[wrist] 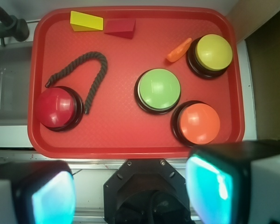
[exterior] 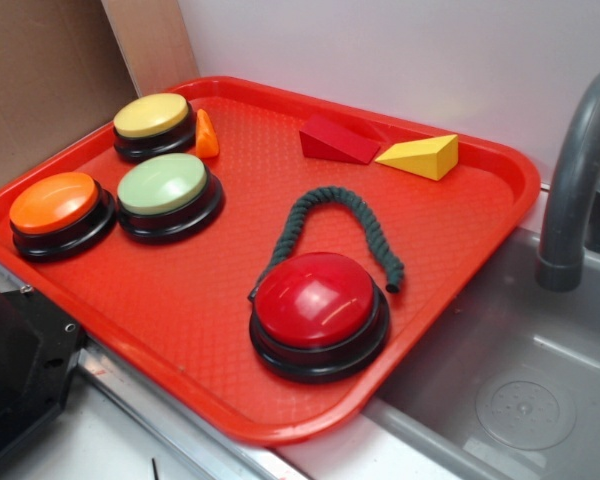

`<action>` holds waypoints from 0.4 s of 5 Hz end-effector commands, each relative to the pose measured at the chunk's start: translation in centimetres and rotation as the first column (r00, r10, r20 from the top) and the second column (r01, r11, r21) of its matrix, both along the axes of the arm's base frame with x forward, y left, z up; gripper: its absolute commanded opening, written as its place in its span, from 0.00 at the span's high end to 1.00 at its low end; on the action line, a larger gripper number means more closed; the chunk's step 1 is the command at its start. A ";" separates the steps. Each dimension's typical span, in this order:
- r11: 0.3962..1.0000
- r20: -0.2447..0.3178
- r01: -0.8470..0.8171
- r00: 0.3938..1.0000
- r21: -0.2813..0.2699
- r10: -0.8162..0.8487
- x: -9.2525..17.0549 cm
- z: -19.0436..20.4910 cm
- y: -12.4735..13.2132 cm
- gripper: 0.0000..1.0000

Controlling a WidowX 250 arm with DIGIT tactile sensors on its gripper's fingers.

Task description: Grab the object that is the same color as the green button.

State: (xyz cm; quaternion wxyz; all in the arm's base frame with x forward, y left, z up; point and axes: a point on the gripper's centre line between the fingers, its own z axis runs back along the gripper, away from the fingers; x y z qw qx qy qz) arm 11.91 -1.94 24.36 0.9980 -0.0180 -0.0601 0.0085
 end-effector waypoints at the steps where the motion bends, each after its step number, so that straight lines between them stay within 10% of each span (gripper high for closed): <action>1: 1.000 0.000 0.000 1.000 0.000 0.000 0.0 0.0 0.0 0.00; 2: 0.995 0.057 0.044 0.997 0.091 -0.049 5.0 -4.2 -2.5 0.00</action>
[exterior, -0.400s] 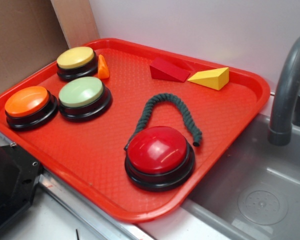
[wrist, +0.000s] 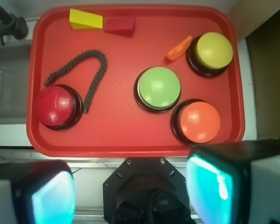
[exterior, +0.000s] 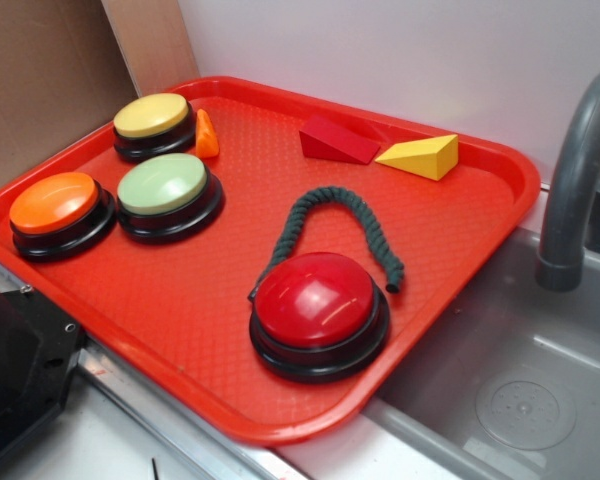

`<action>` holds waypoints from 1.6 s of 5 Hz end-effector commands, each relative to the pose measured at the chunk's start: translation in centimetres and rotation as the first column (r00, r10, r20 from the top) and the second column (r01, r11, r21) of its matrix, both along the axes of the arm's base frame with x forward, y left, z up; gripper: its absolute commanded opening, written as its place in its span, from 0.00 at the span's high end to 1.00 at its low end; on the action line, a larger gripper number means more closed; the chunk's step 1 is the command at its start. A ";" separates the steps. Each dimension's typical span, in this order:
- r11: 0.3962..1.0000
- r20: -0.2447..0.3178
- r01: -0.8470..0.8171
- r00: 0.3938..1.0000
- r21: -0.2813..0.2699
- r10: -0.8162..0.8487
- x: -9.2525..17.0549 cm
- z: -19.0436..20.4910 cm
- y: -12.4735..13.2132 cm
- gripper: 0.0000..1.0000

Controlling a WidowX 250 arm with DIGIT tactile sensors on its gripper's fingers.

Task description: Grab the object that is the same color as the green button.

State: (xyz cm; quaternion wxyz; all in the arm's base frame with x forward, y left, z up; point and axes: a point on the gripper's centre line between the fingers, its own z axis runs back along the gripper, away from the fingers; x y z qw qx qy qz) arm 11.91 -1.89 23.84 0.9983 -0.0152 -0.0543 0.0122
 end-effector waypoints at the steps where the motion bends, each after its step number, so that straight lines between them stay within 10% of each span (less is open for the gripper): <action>1: 0.993 0.099 0.102 0.989 0.057 -0.107 10.0 -5.6 -5.0 0.00; 4: 0.919 0.104 0.386 0.914 0.082 -0.393 14.4 -13.1 -5.5 0.00; 8: 0.895 -0.030 0.437 0.900 0.088 -0.436 15.2 -21.6 -5.6 0.00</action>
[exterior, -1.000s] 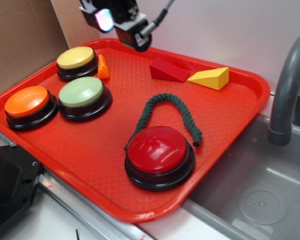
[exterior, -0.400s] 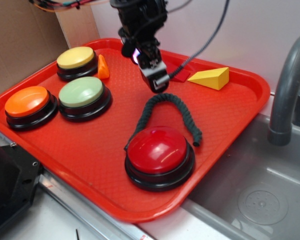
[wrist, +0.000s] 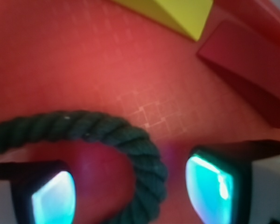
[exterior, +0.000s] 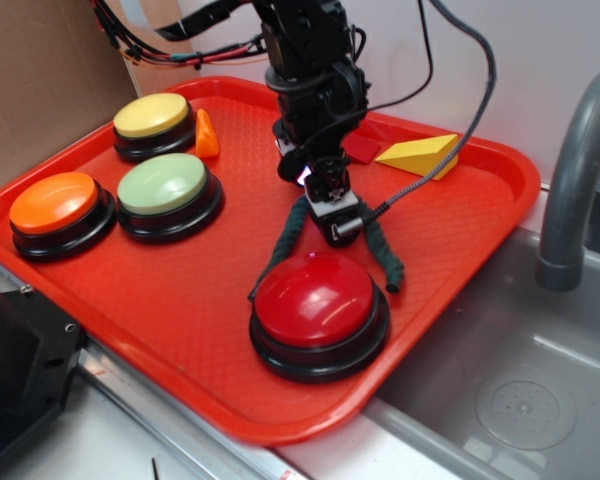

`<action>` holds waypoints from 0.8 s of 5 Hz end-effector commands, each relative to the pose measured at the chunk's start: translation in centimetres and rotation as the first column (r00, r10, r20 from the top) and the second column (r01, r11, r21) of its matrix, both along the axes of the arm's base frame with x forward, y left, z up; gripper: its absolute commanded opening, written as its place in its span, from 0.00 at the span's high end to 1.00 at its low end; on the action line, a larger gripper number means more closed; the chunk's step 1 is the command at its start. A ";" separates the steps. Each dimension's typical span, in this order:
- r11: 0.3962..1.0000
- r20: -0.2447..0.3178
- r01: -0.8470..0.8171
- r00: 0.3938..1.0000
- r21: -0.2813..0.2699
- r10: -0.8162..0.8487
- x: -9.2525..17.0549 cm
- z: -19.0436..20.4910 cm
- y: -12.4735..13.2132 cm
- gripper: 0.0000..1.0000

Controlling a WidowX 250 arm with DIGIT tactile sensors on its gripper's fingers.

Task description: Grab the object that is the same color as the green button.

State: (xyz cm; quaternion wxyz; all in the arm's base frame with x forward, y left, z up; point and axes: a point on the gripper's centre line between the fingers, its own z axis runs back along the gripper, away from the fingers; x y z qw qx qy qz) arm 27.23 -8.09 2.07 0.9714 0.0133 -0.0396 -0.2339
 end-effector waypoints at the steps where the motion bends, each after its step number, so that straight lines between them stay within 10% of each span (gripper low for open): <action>1: 0.998 0.000 -0.057 0.998 0.013 0.057 -0.6 -0.4 1.1 1.00; 4: 0.997 0.002 -0.071 0.997 0.026 0.071 -1.2 1.2 1.6 1.00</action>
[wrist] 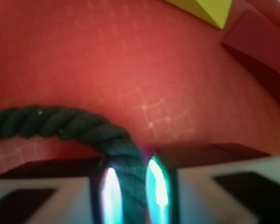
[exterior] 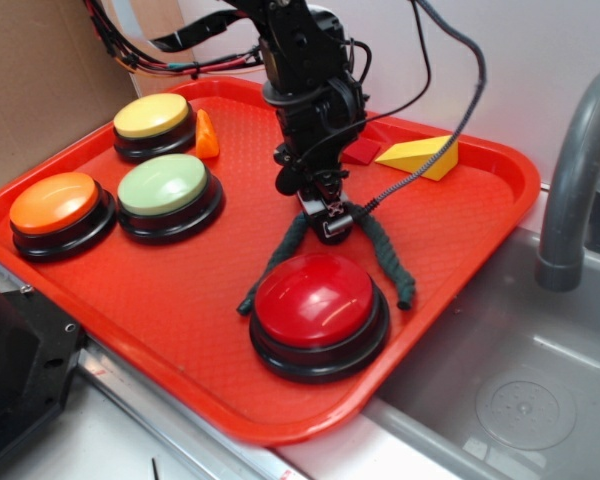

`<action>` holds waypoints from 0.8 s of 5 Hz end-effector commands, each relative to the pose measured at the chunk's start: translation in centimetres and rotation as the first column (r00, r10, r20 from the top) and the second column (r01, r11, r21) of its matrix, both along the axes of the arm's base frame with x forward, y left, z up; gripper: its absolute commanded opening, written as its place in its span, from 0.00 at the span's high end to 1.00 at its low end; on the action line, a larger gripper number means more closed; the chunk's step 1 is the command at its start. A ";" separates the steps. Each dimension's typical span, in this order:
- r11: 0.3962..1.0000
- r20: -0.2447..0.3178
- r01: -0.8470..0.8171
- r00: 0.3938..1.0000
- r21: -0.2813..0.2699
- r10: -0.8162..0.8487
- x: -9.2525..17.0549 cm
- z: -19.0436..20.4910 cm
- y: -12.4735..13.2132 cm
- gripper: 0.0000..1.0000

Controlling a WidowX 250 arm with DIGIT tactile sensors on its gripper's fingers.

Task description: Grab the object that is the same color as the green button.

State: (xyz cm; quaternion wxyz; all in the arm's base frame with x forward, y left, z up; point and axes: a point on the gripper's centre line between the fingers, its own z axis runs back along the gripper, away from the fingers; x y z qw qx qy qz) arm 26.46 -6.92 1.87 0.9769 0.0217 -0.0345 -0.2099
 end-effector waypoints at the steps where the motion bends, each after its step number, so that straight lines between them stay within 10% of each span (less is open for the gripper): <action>1: 0.995 0.030 -0.076 0.997 0.063 0.074 -0.9 3.8 1.2 1.00; 4: 0.950 0.093 -0.311 0.947 0.021 0.308 -5.7 18.3 3.2 1.00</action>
